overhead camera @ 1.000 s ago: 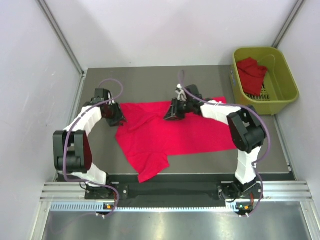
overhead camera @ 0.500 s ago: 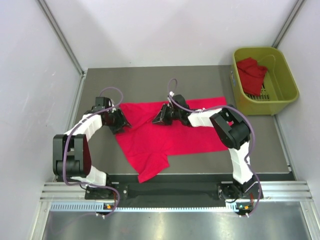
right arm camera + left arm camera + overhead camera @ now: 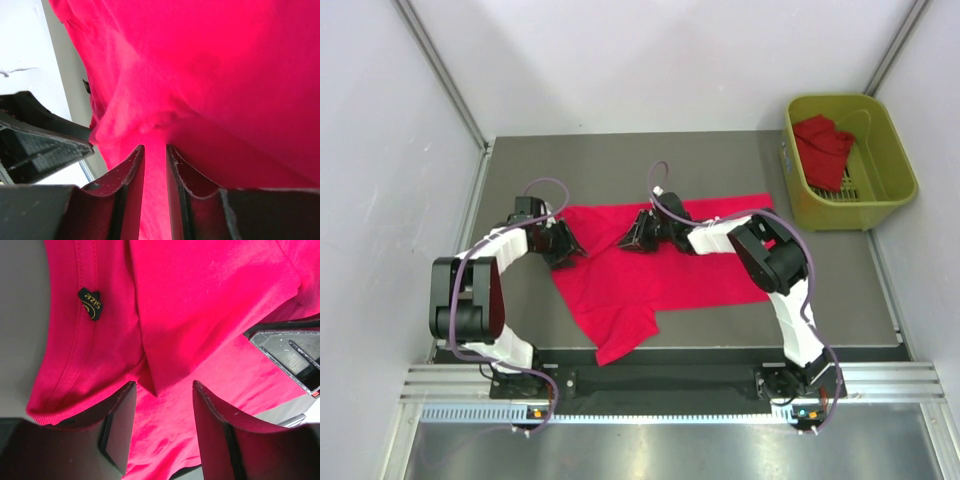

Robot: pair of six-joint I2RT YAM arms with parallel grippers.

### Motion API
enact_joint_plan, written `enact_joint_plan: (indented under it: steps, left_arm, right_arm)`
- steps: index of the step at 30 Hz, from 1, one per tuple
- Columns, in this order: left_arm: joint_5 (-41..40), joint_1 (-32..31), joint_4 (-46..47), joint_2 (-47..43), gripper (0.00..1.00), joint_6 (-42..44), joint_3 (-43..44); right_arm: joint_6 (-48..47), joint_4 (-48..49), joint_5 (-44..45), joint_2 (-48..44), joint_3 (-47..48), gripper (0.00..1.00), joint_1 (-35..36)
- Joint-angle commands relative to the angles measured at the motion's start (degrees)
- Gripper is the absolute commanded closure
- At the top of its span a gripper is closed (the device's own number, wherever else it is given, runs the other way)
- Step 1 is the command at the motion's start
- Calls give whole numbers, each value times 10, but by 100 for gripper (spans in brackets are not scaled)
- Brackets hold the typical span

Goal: Fold and stack the t-shirts
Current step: Fold the tshirt

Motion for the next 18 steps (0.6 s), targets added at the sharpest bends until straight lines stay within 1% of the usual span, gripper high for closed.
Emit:
enact_joint_plan:
  steps: [1,5,7,9,10,12,14,18]
  left_arm:
    - [21,1,30,10,47,-3,6]
    - [26,1,35,23,54,-5,12]
    - [25,2,33,27,62,-6,18]
    - [21,1,31,30,67,-6,23]
    - [19,2,29,30,72,-4,24]
    - [13,1,24,34,77,-3,30]
    - [7,2,21,36,79,-2,35]
    - [0,2,18,35,85,-6,54]
  right_arm:
    - [9,24,2,15,37,76,11]
    - [8,17,6,22,51,73,15]
    - [11,17,8,26,57,73,14]
    - [15,17,11,29,59,72,14]
    - [16,18,11,30,59,72,15]
    - [27,18,14,36,60,72,15]
    - [29,19,15,38,61,72,16]
    - [25,20,20,43,65,75,16]
